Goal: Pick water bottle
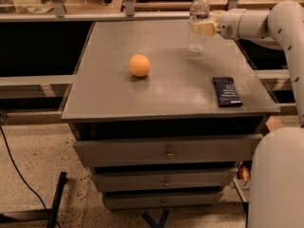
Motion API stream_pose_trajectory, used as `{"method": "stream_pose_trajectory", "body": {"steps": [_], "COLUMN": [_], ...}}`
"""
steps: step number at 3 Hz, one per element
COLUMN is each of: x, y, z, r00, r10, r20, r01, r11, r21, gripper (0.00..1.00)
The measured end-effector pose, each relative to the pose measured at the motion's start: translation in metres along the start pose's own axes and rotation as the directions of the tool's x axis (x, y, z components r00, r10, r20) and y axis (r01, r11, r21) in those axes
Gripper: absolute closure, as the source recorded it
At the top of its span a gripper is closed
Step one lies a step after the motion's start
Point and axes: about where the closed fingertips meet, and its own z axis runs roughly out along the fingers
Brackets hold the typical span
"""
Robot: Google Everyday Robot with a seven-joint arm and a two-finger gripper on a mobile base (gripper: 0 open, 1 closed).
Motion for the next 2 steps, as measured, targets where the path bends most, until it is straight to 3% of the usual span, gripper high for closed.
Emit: {"method": "stream_pose_trajectory", "body": {"steps": [1,2], "x": [-0.008,-0.024], "y": [0.01,0.028], "z": [-0.009,-0.03], "r00": [0.999,0.996], "r10": [0.026,0.034], "r20": [0.026,0.08], "r01": [-0.024,-0.021], "r11": [0.9975,0.9864], "r21": [-0.067,-0.163], "gripper": [1.0,1.0]}}
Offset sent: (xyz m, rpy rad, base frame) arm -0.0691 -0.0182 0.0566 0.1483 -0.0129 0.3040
